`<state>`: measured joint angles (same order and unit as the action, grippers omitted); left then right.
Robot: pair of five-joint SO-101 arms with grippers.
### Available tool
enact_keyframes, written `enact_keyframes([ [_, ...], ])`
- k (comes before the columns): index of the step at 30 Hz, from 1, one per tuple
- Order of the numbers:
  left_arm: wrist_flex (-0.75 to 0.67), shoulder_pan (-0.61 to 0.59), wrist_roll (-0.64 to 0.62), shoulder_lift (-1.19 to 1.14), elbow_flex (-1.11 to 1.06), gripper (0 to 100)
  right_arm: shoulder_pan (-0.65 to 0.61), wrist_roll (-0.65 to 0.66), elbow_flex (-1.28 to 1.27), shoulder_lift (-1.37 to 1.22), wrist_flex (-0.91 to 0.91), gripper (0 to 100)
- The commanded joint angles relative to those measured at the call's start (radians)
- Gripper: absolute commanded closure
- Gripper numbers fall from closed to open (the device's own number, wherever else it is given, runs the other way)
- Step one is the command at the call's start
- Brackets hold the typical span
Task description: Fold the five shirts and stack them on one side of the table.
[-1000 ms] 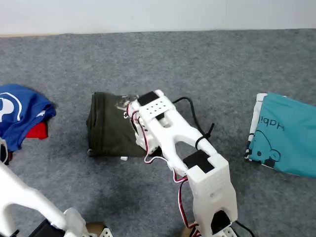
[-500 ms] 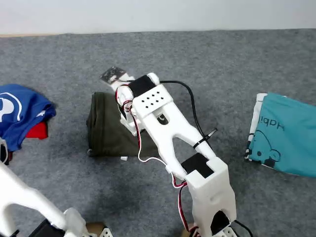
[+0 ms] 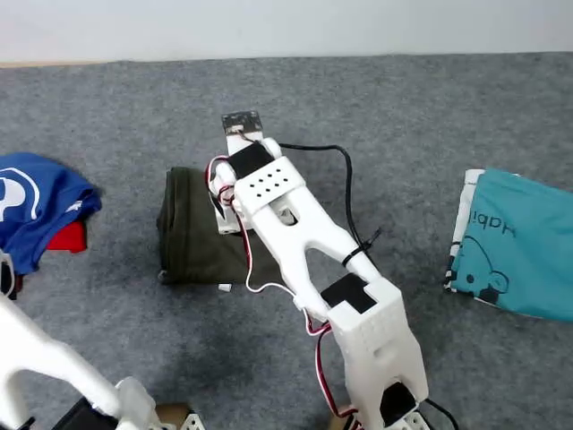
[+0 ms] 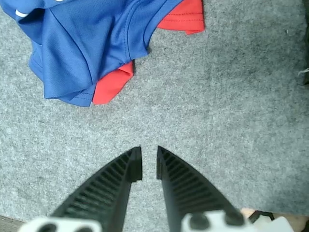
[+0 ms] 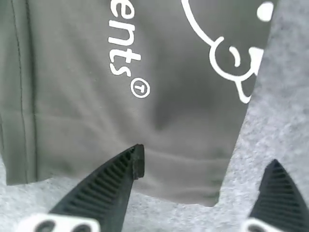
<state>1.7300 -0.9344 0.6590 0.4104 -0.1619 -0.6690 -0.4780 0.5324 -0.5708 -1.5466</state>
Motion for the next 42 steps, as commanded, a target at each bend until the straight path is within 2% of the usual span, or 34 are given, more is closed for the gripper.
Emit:
enact_keyframes([
  [1,0.02,0.0,-0.005,0.029,0.004,94,-0.007,-0.058,0.051,0.004,0.01,60.9],
  [14,0.017,0.005,-0.005,0.028,0.004,94,-0.007,-0.104,0.055,-0.222,0.119,61.9],
  [17,0.015,0.005,-0.005,0.025,0.004,94,-0.008,-0.106,0.055,-0.262,0.119,69.1],
  [21,0.015,0.005,-0.005,0.025,0.004,94,-0.008,-0.094,0.055,-0.294,0.107,85.7],
  [24,0.015,0.005,-0.005,0.023,0.004,94,-0.007,0.011,0.055,-0.297,0.076,98.7],
  [26,0.014,0.005,-0.005,0.023,0.004,94,-0.002,0.075,0.055,-0.295,0.031,97.9],
  [28,0.012,0.006,-0.005,0.023,0.004,94,-0.002,0.083,0.071,-0.294,-0.028,99.2],
  [33,0.002,0.006,-0.005,0.026,0.004,94,0.002,0.184,0.204,-0.294,-0.251,98.8],
  [42,0.005,0.006,-0.005,0.029,0.005,94,0.194,0.562,0.175,-0.082,-0.251,98.9],
])
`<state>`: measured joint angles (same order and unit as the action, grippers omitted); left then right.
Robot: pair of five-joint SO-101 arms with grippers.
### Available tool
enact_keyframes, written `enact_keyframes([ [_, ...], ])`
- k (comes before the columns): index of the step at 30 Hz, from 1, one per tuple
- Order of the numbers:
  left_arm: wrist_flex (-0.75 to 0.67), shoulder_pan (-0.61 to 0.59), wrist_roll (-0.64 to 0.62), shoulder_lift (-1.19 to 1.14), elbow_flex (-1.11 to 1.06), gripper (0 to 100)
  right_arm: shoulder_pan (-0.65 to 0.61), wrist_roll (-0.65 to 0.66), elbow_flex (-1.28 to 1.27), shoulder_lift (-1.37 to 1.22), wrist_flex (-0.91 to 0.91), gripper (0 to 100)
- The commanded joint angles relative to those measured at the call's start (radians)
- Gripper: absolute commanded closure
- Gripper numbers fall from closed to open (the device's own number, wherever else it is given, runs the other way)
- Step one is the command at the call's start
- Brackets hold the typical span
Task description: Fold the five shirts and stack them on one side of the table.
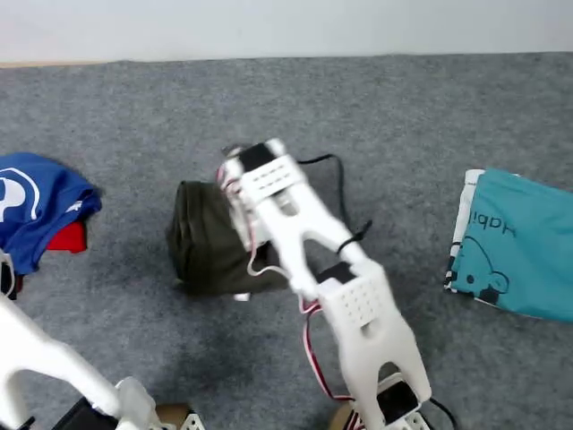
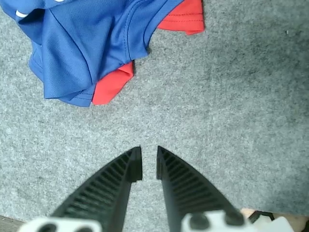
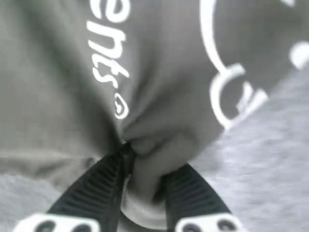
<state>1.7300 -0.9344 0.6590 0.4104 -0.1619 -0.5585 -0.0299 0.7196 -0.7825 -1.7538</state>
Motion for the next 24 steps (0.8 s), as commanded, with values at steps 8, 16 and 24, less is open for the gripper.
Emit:
enact_keyframes([
  [8,0.006,0.006,-0.005,0.029,0.005,94,0.381,0.717,-0.043,0.165,-0.028,98.9],
  [16,0.006,0.005,-0.005,0.026,0.004,94,0.512,1.208,0.192,0.028,0.117,98.9],
  [24,0.006,0.005,-0.006,0.028,0.004,94,0.421,1.258,0.353,-0.107,0.131,98.4],
])
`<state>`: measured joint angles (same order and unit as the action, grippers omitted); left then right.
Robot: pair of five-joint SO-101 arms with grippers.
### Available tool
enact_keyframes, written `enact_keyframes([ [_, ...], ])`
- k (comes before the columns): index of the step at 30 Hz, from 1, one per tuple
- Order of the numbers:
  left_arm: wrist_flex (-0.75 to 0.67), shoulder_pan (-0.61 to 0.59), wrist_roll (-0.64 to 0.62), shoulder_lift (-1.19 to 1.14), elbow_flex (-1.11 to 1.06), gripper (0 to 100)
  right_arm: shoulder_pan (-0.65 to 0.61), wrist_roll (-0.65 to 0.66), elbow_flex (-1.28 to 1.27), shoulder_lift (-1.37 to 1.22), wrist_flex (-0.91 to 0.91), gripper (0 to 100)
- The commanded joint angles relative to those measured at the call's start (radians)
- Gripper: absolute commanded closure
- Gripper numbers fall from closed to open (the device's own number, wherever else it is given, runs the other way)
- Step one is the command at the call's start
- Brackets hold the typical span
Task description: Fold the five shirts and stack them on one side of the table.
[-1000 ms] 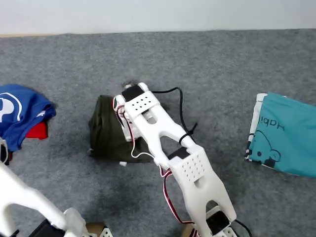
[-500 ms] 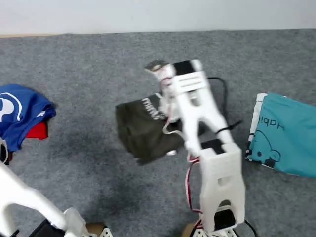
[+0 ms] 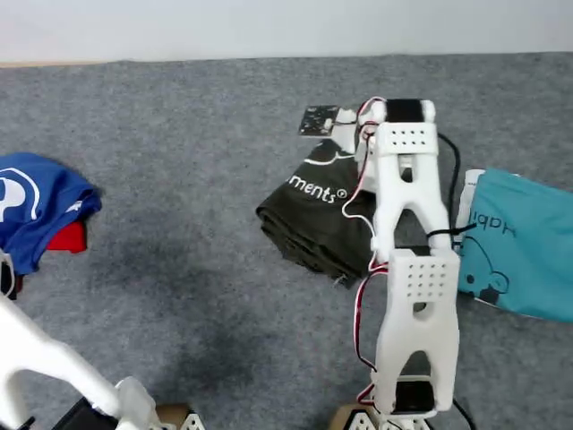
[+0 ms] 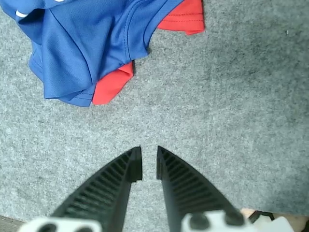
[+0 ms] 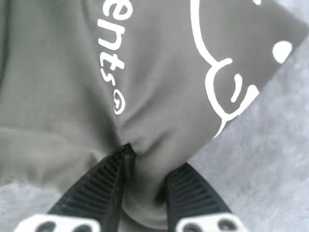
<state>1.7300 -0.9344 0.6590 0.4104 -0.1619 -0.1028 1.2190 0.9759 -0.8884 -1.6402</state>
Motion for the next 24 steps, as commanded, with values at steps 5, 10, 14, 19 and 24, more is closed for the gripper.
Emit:
enact_keyframes([
  [5,0.005,0.005,-0.006,0.028,-0.004,94,-0.041,-0.141,0.224,-0.044,0.012,84.6],
  [10,0.002,0.005,-0.003,0.029,-0.045,94,-0.024,-0.52,0.342,-0.047,0.004,74.6],
  [14,0.002,0.005,-0.005,0.029,-0.054,94,-0.022,-0.795,0.417,-0.047,-0.074,69.2],
  [19,0.002,0.005,-0.005,0.029,-0.053,94,-0.019,-1.117,0.457,-0.047,-0.157,68.2],
  [24,0.002,0.005,-0.005,0.029,-0.053,94,-0.028,-1.37,0.436,-0.056,-0.157,68.2],
])
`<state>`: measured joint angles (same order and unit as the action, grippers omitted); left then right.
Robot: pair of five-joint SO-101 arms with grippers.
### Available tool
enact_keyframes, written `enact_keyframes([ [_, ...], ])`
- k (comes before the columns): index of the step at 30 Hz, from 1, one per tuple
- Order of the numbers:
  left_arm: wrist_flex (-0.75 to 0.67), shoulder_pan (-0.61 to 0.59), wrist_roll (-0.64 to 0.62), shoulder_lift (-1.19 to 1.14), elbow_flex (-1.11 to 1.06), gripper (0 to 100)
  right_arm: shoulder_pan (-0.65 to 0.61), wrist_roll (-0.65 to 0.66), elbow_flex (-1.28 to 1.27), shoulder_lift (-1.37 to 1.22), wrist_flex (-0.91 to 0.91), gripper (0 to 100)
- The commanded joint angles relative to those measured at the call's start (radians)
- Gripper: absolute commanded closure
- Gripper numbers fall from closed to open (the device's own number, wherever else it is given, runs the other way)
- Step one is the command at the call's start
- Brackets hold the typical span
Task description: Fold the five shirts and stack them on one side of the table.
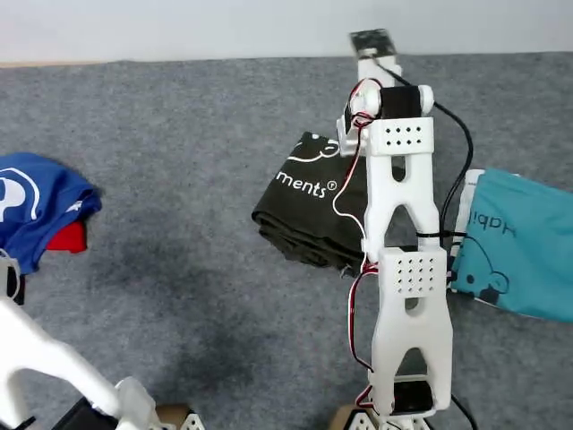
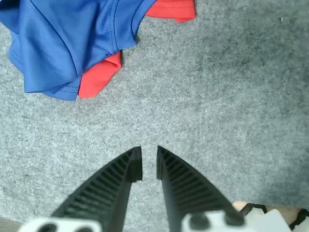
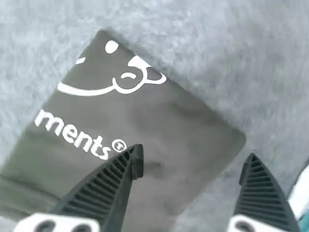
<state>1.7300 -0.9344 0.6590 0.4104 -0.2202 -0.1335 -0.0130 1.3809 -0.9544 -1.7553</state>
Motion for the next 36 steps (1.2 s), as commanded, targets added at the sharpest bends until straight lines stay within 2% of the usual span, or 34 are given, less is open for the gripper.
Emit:
enact_keyframes([
  [1,0.002,0.005,-0.005,0.029,0.005,94,-0.008,-0.184,0.006,0.01,-0.041,68.2],
  [9,0.002,0.005,0.0,0.029,0.005,94,-0.05,-0.473,-0.216,0.019,-0.041,68.2],
  [19,0.0,0.005,0.0,0.021,0.005,94,-0.044,-0.588,-0.267,-0.079,-0.031,68.1],
  [28,0.0,0.005,0.0,0.021,0.005,94,-0.058,-0.591,-0.267,-0.248,-0.008,69.2],
  [30,0.0,0.005,0.0,0.021,0.005,94,-0.056,-0.586,-0.267,-0.243,-0.025,75.4],
  [34,0.0,0.005,0.0,0.021,0.005,94,-0.054,-0.465,-0.267,-0.237,-0.03,99.4],
  [36,0.0,0.005,0.0,0.021,0.005,94,-0.048,-0.4,-0.267,-0.234,-0.035,96.4],
])
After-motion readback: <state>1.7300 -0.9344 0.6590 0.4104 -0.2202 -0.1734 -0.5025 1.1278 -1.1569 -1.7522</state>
